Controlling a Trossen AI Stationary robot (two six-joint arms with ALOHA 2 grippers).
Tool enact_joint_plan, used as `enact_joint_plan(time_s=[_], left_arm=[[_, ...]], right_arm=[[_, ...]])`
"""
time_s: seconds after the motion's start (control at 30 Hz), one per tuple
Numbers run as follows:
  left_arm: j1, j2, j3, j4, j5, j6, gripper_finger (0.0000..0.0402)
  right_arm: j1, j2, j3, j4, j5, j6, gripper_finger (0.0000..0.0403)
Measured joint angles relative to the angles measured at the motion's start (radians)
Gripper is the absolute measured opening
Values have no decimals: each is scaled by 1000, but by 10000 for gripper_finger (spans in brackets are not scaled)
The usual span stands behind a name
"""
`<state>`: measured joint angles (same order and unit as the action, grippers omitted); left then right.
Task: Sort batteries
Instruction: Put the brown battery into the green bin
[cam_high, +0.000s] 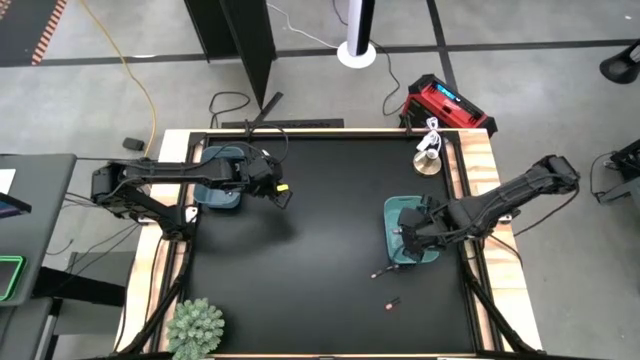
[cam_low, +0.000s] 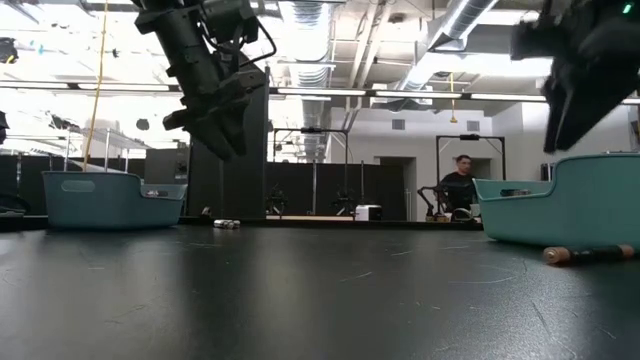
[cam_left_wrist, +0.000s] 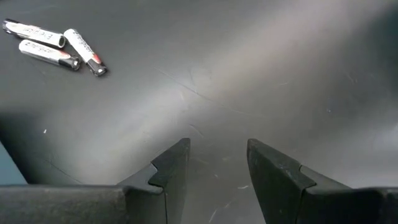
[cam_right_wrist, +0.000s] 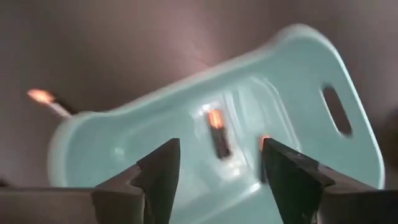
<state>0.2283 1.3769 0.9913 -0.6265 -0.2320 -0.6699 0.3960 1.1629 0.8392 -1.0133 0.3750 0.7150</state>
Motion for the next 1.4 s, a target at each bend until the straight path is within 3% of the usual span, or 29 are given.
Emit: enact_joint_plan(time_s=[0.3, 0.67, 0.87, 1.4], left_arm=[[-7, 0, 0, 24, 0, 4, 153], [-15, 0, 0, 69, -1, 41, 153], [-15, 0, 0, 69, -1, 49, 153], [-20, 0, 0, 69, 0, 43, 153]], right_arm=[[236, 20, 40, 294, 29, -147, 227], [491, 290, 41, 607, 16, -152, 216], [515, 412, 41, 606, -14, -53, 190], [446, 559, 61, 600, -112, -58, 162]])
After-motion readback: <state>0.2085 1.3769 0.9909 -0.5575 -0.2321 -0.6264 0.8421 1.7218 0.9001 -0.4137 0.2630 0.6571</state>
